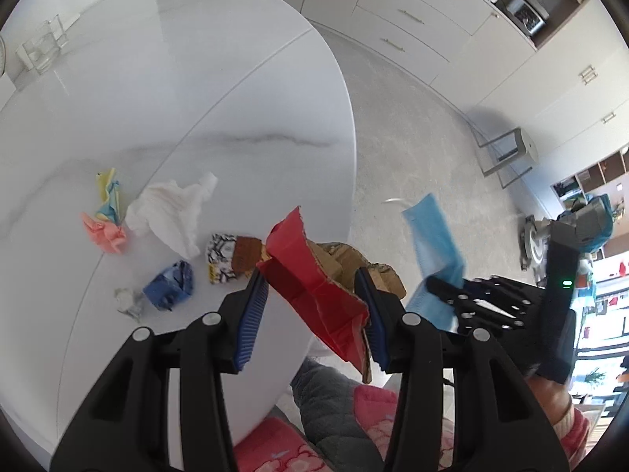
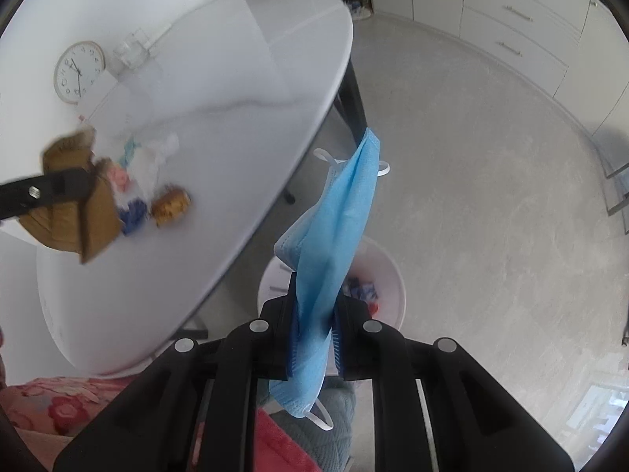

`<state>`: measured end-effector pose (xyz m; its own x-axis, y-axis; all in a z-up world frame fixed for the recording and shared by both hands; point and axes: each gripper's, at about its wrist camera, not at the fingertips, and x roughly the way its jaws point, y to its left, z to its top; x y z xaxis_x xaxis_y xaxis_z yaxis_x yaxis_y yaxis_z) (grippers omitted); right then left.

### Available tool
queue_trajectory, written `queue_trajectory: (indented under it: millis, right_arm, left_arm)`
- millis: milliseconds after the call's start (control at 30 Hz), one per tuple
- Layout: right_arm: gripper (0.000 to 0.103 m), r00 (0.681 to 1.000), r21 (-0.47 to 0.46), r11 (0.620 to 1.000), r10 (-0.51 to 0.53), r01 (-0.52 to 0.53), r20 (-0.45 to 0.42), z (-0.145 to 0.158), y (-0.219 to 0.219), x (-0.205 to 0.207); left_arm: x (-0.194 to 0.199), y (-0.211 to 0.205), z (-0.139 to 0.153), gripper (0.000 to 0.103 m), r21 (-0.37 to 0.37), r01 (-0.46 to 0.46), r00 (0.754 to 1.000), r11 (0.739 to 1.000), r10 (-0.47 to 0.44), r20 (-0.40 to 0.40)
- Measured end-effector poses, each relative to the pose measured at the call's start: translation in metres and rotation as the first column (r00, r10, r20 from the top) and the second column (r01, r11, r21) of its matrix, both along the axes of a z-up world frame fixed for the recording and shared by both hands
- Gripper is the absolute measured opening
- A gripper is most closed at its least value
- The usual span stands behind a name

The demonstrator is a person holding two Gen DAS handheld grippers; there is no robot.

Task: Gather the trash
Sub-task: 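Drop the blue mask into the bin with the right tool while the left drops the cardboard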

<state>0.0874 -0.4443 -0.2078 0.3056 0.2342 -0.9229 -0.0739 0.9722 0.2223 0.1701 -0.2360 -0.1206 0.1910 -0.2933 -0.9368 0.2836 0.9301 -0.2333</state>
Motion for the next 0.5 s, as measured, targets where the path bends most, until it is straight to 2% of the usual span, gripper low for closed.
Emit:
queue_trajectory:
  millis: [133,200,267,300,333,367,500]
  right_arm:
    - [0.017,0.995,0.017,0.999,0.052,-0.051,-0.085,-0.052,0.009,0.001]
    - [0.022,0.990,0.026,0.997,0.074,-0.072,-0.121,-0.072,0.015,0.005]
    - [0.043,0.983,0.028,0.997,0.078,-0.074,-0.167,-0.089,0.018,0.007]
    - [0.050,0.983,0.024,0.998,0.068,-0.065,-0.173,-0.092,0.017,0.007]
    - [0.061,0.984,0.025,0.998,0.061,-0.057,-0.168,-0.090,0.014,0.007]
    - [0.067,0.987,0.029,0.998,0.051,-0.047,-0.154,-0.085,0.012,0.006]
    - [0.080,0.995,0.010,1.000,0.001,0.000,-0.103,-0.064,-0.006,0.002]
  left_arm:
    - [-0.018,-0.007,-0.003,0.045,0.025,-0.012,1.000,1.000,0.013,-0.008]
    - [-0.023,-0.006,-0.003,0.045,0.037,-0.018,1.000,0.999,0.019,-0.007]
    - [-0.029,-0.008,-0.004,0.045,0.049,-0.021,1.000,0.999,0.021,-0.007]
    - [-0.031,-0.011,-0.004,0.045,0.054,-0.021,1.000,0.998,0.022,-0.007]
    - [-0.035,-0.012,-0.004,0.045,0.058,-0.020,1.000,0.998,0.020,-0.009]
    - [-0.036,-0.014,-0.005,0.045,0.062,-0.017,1.000,0.998,0.017,-0.011]
    - [-0.045,-0.030,-0.013,0.045,0.072,0.015,0.999,0.997,-0.013,-0.031]
